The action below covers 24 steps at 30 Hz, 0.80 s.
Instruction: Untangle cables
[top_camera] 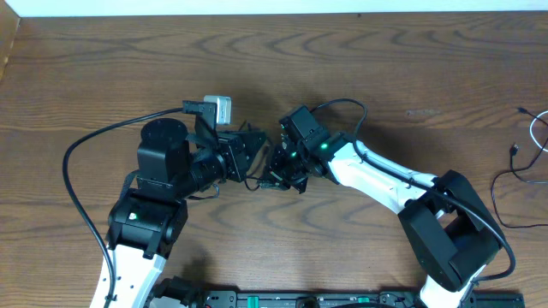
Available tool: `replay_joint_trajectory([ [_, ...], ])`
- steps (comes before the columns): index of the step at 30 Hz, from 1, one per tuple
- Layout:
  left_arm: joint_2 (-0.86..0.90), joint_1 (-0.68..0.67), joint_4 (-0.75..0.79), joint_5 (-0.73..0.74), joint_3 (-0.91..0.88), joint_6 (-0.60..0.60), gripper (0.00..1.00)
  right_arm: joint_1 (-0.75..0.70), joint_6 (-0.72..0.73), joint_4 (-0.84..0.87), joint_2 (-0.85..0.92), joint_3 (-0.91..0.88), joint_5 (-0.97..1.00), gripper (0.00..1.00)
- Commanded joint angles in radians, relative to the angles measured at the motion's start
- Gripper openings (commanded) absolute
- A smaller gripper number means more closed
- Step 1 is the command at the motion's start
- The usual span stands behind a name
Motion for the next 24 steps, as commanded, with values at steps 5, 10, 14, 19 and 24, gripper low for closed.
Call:
replay_joint_trajectory([
  [5, -0.012, 0.003, -0.117, -0.023, 0.009, 0.070, 0.08, 0.003, -0.137, 0.002, 0.010, -0.010, 0.034, 0.02],
  [10, -0.012, 0.003, -0.185, -0.077, 0.009, 0.070, 0.08, 0.003, -0.285, -0.004, 0.010, -0.010, 0.035, 0.01],
  [14, -0.012, 0.003, -0.196, -0.078, 0.009, 0.070, 0.08, -0.005, -0.322, -0.039, 0.010, -0.010, 0.077, 0.01],
  [19, -0.012, 0.003, -0.289, -0.078, 0.009, 0.070, 0.08, -0.090, -0.472, -0.105, 0.009, -0.010, 0.277, 0.01],
  [24, -0.011, 0.003, -0.395, -0.111, 0.006, 0.070, 0.08, -0.188, -0.629, -0.090, 0.009, -0.010, 0.251, 0.01],
])
